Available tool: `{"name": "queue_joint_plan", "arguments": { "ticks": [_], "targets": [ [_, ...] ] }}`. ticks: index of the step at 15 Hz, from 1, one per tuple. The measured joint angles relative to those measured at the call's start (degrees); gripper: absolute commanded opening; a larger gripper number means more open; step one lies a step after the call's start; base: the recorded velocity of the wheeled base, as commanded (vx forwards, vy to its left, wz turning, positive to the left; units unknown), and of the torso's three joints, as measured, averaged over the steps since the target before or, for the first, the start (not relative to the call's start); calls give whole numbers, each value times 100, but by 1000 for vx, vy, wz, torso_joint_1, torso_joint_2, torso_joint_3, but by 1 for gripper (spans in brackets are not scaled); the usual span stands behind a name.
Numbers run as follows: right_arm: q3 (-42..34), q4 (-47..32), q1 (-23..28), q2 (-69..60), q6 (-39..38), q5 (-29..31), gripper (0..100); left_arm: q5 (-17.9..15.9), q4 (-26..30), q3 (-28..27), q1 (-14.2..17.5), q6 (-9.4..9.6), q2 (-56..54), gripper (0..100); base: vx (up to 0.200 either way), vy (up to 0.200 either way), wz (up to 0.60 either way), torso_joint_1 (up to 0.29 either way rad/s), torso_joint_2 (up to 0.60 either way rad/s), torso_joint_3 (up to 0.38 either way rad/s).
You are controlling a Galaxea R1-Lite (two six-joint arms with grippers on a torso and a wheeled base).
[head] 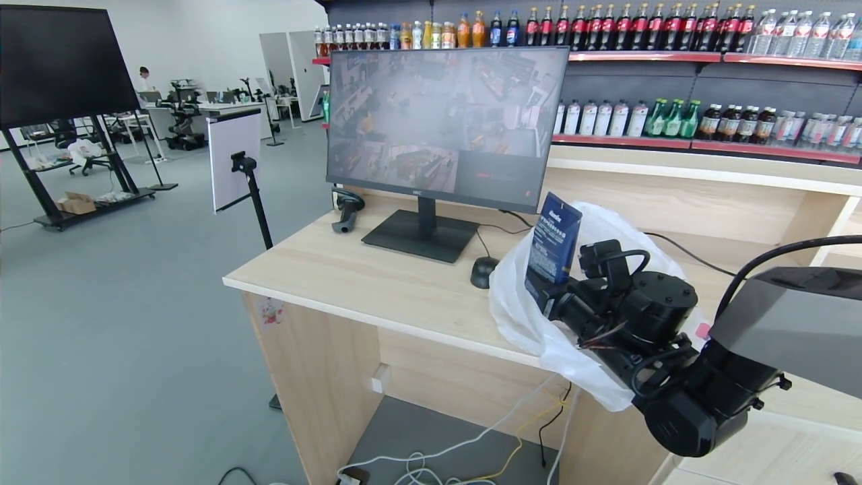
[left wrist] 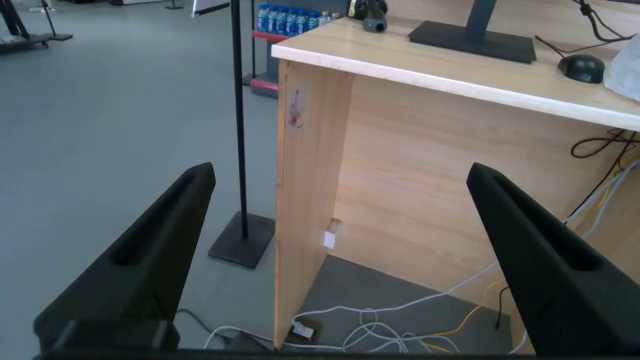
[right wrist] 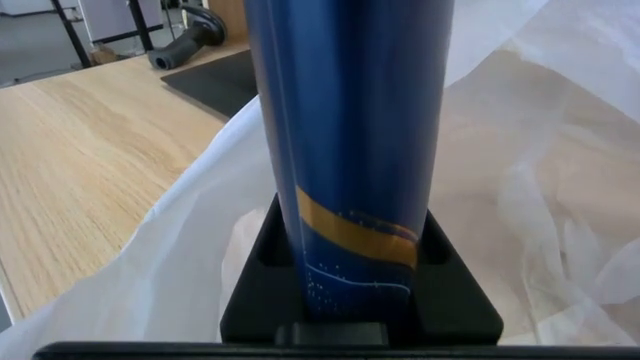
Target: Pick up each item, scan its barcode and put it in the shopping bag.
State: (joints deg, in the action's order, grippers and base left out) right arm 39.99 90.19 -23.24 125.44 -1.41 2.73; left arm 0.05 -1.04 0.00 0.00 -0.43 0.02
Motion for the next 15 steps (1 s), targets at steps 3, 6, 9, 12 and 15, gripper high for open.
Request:
{"name": "queue_joint_plan", "arguments": {
  "ticks": [3,6,9,12,15],
  "targets": [
    [-13,11,-30,44,-6,2,0,2,0,0,0,0,0,100,0,0,0,0,0,0],
    [-22,5,-38,57,-79,2,0,0,0,0,-2,0,0,100,0,0,0,0,0,0],
    [-83,-38,-40,61,-85,0,100,2,0,0,-2,0,0,100,0,0,0,0,0,0],
    [-96,-50,-41,68,-132,-2,100,2,0,0,-2,0,0,100,0,0,0,0,0,0],
    [-127,-38,-20,39,-151,-2,100,2,2,0,0,0,0,100,0,0,0,0,0,0]
  ]
}}
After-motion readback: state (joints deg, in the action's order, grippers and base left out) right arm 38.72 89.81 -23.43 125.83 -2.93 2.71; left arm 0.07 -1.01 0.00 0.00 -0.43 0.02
